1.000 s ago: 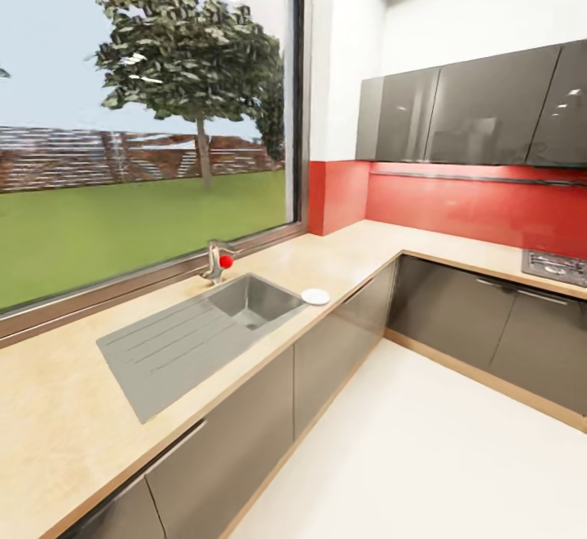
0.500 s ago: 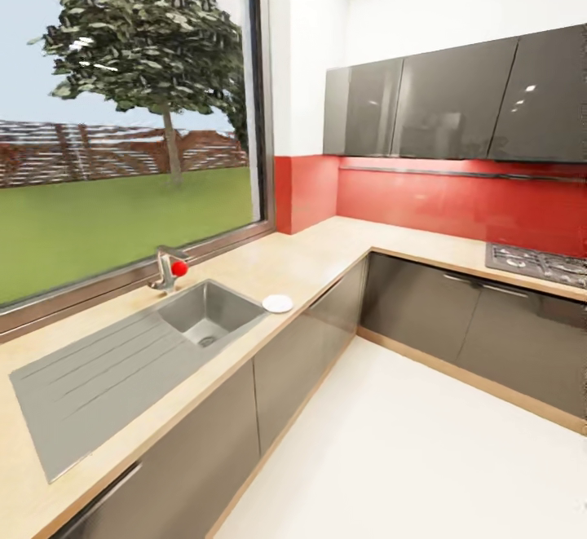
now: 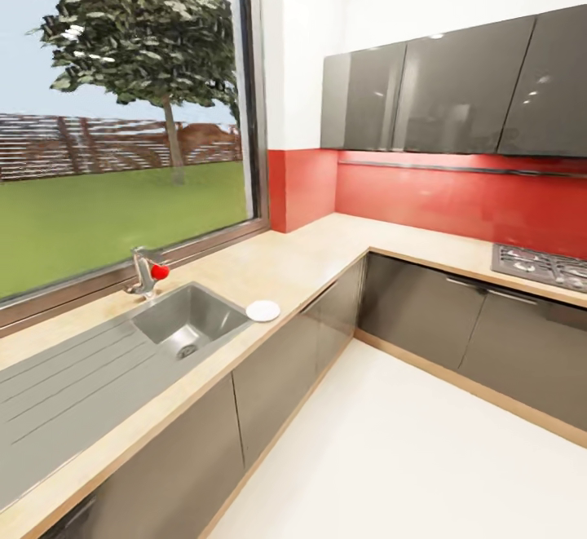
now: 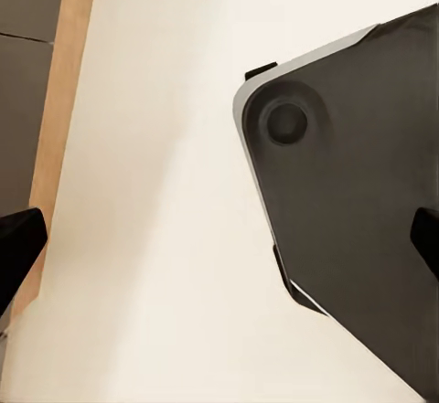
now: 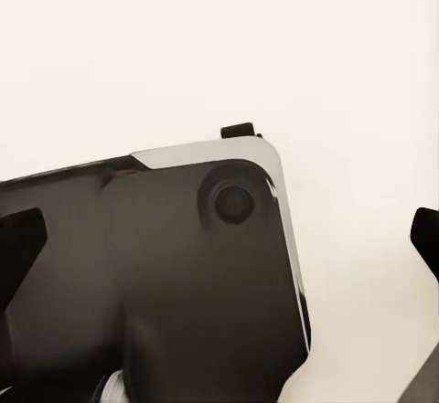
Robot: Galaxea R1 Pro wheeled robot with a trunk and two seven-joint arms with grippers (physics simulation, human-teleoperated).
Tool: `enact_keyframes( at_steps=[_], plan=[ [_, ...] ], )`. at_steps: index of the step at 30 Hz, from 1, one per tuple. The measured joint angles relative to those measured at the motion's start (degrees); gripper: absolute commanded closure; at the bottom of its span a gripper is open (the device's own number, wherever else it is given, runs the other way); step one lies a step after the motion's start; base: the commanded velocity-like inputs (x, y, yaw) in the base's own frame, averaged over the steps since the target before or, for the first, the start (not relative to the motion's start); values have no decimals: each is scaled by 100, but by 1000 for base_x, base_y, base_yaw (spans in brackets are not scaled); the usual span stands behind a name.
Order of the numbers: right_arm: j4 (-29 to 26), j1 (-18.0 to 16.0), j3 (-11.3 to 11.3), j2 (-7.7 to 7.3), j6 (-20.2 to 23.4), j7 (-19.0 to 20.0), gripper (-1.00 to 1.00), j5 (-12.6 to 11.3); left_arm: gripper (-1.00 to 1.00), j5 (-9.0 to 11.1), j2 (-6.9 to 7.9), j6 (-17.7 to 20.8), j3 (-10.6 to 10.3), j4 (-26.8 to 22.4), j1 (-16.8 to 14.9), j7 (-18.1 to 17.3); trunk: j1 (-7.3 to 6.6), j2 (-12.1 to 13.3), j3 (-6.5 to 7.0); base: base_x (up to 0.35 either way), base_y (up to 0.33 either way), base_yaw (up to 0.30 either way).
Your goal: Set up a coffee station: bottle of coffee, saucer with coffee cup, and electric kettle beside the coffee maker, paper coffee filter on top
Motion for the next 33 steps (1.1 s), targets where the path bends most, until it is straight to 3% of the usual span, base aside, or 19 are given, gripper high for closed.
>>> enact_keyframes(
  at_steps=[33],
  plan=[
    [-9, 1, 59, -9, -9, -44, -100, 26, -100, 14, 14, 1, 44, 8, 1, 2, -1, 2, -31, 247, -200, 24]
  ],
)
